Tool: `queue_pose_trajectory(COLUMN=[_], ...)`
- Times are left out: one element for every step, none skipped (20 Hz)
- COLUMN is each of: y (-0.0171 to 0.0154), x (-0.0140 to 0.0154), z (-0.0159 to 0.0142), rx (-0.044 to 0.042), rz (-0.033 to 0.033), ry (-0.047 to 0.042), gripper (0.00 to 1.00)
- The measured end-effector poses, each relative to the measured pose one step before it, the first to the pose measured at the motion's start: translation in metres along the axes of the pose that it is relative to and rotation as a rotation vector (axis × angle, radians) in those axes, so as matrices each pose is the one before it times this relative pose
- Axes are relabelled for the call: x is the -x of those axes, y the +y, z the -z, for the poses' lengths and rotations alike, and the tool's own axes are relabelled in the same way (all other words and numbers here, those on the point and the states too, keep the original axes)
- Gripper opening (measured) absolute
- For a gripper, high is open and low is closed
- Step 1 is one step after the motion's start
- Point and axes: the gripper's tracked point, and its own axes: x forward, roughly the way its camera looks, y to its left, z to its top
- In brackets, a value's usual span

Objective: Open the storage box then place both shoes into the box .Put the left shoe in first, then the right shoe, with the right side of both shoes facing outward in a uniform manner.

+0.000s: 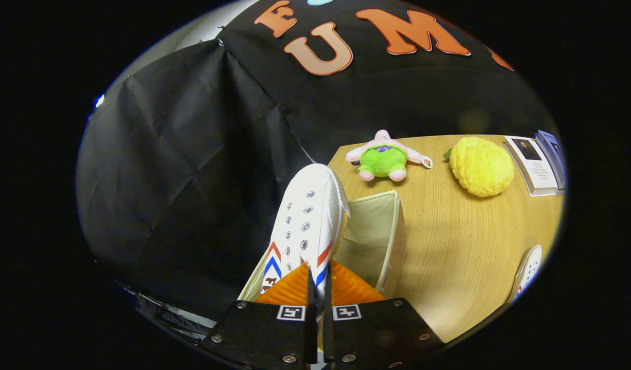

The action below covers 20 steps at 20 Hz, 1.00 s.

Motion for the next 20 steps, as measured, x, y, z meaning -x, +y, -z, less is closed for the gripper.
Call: queue_pose_trajectory(y=[0.00197,0.00079,0.00005,-0.00433,-0.00298,0.00055,0.00466,0.00362,0.00448,0.00406,0.00313,0.00112,-0.00071,-0.00578,-0.00665,-0.00375,-0.00002,0.00052,0.00149,-0.00341], x=[-0.00382,-0.00303,0.00018,-0.00319,-0.00475,-0.00304,0.00335,0.00424,0.00788,0.00913,0.00727,0.00763,0.00855,0.00681,0.00578,0.00067,-0.00307,-0.00218,-0.00472,-0.00306], z=[0.00178,-0.00118,0.00131,0.00651,0.00639,0.00360,-0.00370,-0.00245,-0.00227,-0.00826,-0.00401,-0.00745,-0.00625,-0.00567,0.00484,0.01042,0.01113,0.01082,0.01125,0.00395], rx=[0.00682,-0.00482,-0.00255,-0.02667,-0.01860,-0.00130,-0.00802,-0.01858,-0.02331,-0.01533,-0.00593,-0.00095,0.00451,0.00623,0.00390,0.01430,0.00567,-0.00390,0.00930,0.01512], rz=[-0.01574,-0.01313,-0.00795,0.00489,0.00854,0.00357,-0.01970,-0.02738,-0.03970,-0.02606,-0.01410,-0.01114,-0.00412,0.00973,0.01136,-0.00036,-0.00840,-0.00704,-0.01137,0.01377], ry=[0.02101,0.00272,0.02121,0.03985,0.04466,0.03130,-0.00853,-0.01014,-0.02717,-0.02285,-0.02640,-0.03179,-0.03362,-0.02714,0.00180,0.03742,0.03599,0.03515,0.03205,0.00543], gripper=[0.05,0.05,0.05,0.05,0.05,0.06,0.09,0.12,0.21,0.28,0.43,0.51,0.60,0.63,0.65,0.67,0.67,0.67,0.67,0.67])
